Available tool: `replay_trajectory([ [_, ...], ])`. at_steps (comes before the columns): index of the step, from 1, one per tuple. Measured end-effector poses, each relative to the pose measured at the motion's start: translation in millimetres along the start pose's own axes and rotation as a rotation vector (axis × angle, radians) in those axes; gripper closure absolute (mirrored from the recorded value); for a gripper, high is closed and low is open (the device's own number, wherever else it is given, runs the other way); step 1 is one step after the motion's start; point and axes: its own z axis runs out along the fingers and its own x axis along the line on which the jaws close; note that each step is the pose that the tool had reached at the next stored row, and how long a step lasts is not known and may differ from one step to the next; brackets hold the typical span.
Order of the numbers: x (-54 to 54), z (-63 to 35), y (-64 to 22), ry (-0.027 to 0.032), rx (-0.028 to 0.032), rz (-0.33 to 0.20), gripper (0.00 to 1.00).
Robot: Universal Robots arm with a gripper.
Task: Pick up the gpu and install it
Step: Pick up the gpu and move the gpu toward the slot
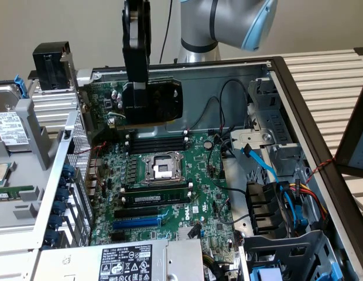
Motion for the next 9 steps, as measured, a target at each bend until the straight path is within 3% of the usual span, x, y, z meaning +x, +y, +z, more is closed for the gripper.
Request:
replay_trajectory([
  [6, 1.0, 11.1, 1.0, -0.0029, -0.0014, 0.021, 0.73],
  [9, 1.4, 14.6, 1.0, -0.0116, -0.0025, 0.032, 0.73],
])
